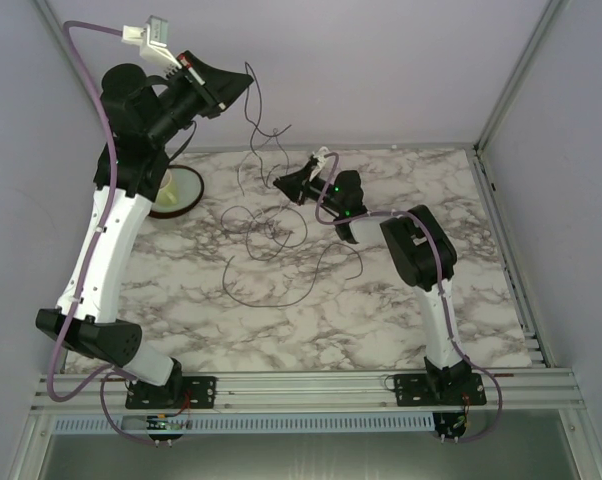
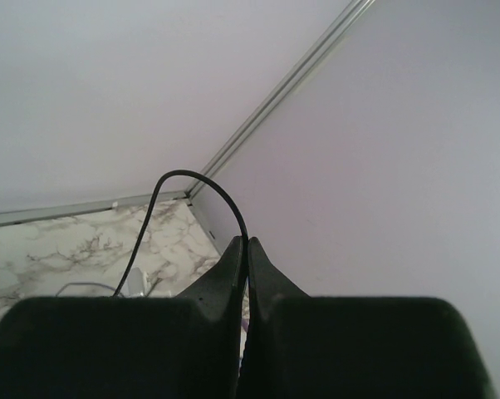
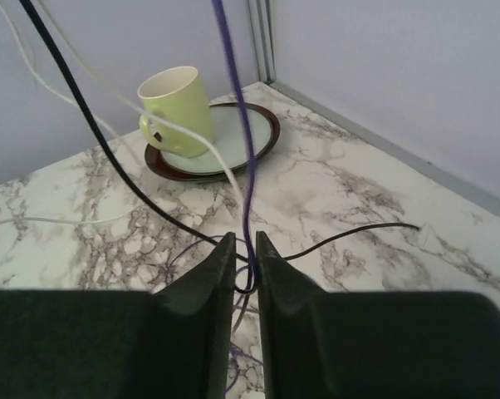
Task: Zip-tie the wires
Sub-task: Untie the cable at the center of the board.
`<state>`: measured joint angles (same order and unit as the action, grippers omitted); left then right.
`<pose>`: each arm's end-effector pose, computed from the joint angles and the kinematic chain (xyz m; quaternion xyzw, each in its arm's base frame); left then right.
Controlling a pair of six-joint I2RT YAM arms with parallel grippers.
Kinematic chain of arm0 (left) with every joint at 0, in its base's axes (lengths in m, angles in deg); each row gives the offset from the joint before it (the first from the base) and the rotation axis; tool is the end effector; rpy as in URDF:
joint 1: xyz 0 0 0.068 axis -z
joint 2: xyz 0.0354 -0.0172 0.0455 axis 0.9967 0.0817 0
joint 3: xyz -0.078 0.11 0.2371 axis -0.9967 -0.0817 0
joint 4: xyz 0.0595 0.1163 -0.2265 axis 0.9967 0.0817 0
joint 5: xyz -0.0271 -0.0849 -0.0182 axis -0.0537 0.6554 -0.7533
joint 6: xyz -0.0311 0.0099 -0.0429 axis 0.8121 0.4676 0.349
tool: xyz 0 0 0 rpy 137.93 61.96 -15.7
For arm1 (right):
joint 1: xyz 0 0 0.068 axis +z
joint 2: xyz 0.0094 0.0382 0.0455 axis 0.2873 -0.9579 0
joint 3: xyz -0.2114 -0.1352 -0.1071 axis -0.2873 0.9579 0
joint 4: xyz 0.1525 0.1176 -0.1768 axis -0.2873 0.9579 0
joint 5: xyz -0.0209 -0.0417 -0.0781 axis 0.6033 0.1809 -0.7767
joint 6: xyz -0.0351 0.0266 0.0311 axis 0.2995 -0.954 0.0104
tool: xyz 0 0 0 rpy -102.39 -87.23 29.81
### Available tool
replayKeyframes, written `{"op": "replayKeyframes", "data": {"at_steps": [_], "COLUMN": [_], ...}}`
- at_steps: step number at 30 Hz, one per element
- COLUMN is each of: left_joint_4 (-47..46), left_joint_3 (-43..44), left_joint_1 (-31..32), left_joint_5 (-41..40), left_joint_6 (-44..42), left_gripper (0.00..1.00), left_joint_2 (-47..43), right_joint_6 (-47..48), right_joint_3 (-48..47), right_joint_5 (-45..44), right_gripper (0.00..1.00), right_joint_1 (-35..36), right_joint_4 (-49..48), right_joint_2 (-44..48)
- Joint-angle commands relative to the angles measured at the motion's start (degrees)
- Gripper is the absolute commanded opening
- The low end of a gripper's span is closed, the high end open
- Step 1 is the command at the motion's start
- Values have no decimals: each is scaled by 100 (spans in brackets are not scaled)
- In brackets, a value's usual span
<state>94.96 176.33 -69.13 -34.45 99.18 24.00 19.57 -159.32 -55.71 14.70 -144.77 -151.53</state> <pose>0.2999 -0.1019 0.5562 0.0220 0.6093 -0.4932 0.6205 0.4037 0.2693 0.1927 -0.2703 0.5857 0.4964 0.5810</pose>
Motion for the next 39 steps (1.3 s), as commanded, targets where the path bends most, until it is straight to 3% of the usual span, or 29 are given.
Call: {"op": "replayKeyframes", "data": {"at_steps": [1, 2, 9, 14, 21, 31, 39], "left_joint_4": [-190, -192, 702, 824, 791, 432, -429], "left_joint_3": [77, 84, 1132, 1028, 809, 1144, 505], "left_joint_1": [-160, -252, -964, -1333, -1513, -1548, -1549], "left_joint_5": [-127, -156, -888, -1558, -1651, -1413, -2469], "left_joint_6": [-69, -58, -596, -869, -896, -600, -791], "left_gripper": [0, 0, 0, 0, 0, 0, 0], "left_joint_2": [-89, -62, 282, -45, -394, -569, -1423], "right_joint_6": [60, 78, 171, 244, 554, 968, 1037], "right_joint_3": [3, 104, 801, 951, 294, -303, -851], "right_joint_5": [81, 64, -465, -1115, -1540, -2113, -2760], "right_gripper": [5, 0, 0, 0, 0, 0, 0], "right_joint_1": [-39, -50, -147, -160, -119, -15, 37], "right_joint_4": [-72, -36, 338, 888, 2421, 3671, 4695], "right_joint_2": [106, 185, 660, 802, 625, 333, 7]}}
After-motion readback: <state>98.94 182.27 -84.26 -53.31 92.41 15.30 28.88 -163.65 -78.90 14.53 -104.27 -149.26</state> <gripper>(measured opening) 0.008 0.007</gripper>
